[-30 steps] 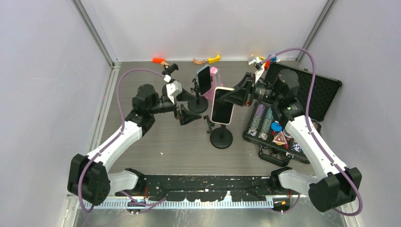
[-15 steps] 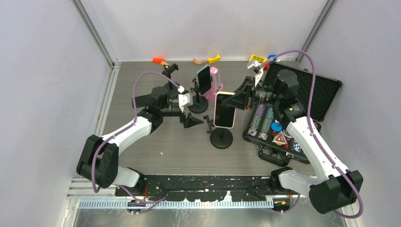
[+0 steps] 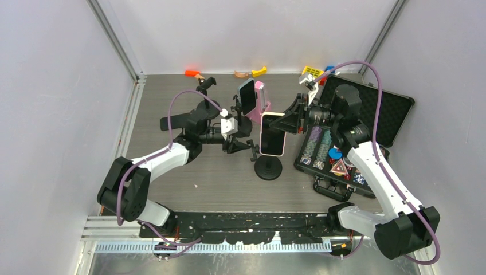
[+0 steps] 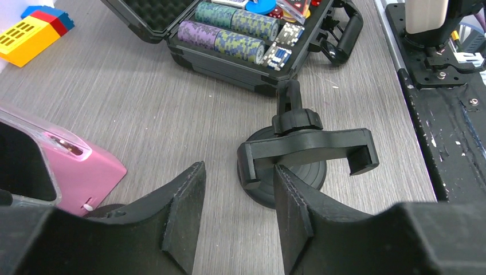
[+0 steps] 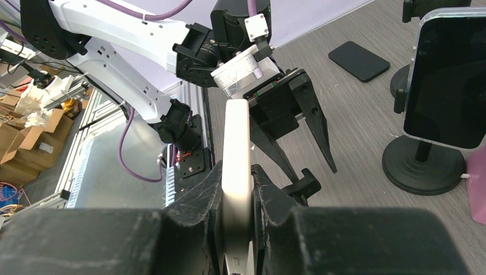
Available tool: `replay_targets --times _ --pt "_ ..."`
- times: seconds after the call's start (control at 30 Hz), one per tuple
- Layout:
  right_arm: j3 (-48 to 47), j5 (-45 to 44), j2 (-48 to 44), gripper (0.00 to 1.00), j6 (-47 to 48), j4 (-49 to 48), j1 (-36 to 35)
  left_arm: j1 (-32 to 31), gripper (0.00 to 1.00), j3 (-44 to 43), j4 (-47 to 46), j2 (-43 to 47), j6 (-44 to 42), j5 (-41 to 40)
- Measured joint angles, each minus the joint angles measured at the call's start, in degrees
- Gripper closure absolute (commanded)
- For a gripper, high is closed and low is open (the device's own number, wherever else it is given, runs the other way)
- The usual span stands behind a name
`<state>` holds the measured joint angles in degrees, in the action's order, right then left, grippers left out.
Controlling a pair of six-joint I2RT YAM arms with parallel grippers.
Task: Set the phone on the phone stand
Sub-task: Adjust the phone.
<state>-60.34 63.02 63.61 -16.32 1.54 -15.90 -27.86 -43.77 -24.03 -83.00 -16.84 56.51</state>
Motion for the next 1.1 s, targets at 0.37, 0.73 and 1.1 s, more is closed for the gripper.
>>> replay_targets --times 0.37,0.73,1.1 --pt "0.0 0.0 0.0 1.00 0.2 0.3 0.0 -0.1 0.66 1.0 -2.8 0.0 1.1 0.0" --pt "0.0 -0.2 0.1 1.00 0.6 0.3 0.0 -0.6 1.00 3.3 -6.6 0.8 5.9 -3.7" --pt "-0.2 -0.5 3.9 1.00 2.4 -0.8 -2.5 -2.4 1.00 4.3 5.9 11.2 9.0 -16.0"
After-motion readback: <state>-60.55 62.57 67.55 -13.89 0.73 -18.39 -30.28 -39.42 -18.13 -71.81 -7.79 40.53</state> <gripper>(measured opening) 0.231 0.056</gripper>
